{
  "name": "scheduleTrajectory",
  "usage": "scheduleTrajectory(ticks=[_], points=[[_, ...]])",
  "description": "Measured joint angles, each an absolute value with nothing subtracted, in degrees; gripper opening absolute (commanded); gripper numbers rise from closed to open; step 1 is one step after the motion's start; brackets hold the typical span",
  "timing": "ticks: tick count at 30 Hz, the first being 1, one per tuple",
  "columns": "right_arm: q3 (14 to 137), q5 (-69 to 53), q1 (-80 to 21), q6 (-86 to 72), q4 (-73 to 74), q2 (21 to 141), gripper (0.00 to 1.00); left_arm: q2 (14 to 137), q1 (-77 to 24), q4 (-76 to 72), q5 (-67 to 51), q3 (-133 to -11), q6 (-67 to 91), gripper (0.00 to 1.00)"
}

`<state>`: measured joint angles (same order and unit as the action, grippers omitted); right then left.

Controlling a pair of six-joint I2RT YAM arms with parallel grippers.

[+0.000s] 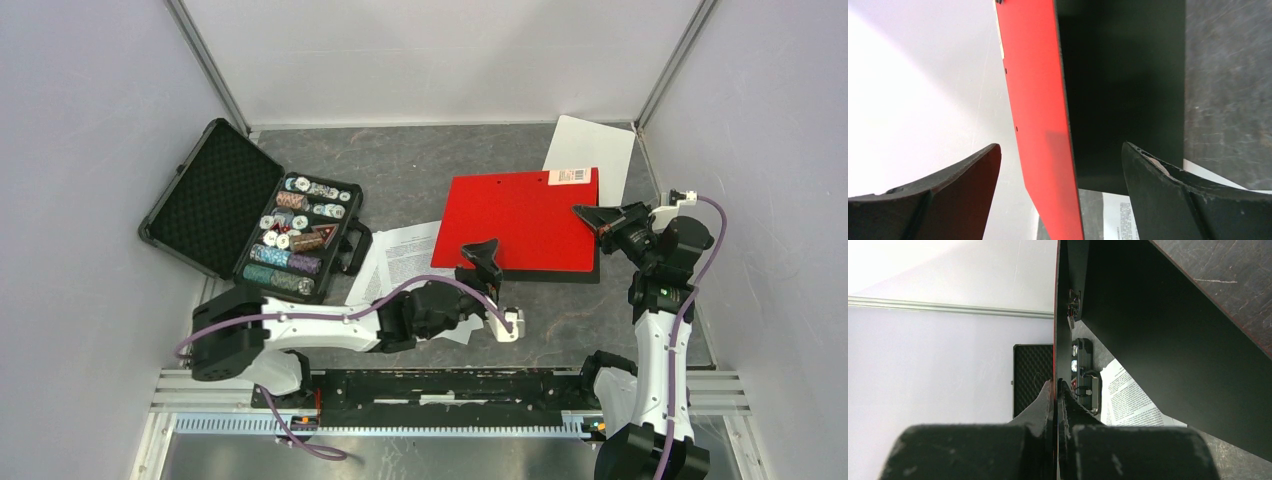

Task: Put the files into the folder

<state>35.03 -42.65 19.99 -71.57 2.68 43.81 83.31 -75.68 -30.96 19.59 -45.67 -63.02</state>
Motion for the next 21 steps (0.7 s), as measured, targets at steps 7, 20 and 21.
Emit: scheduleTrajectory(ticks=[7,20,21], points=[[35.03,-43.07,19.99,-71.85,1.89,43.88,0.01,89.38,-75.75,-41.21,24.47,-46.33,-66.94,0.39],[37.15,-40.86,19.99,-65.10,-9.89,45.39,0.74,89.80,-75.18,-43.86,31.99,-56.40,-64.71,0.02],[37.78,-40.86,19.99,-64.12,-10.74,45.80,0.78,89.80,-75.13,-42.76,32.67,-57.60,-63.53,0.02]])
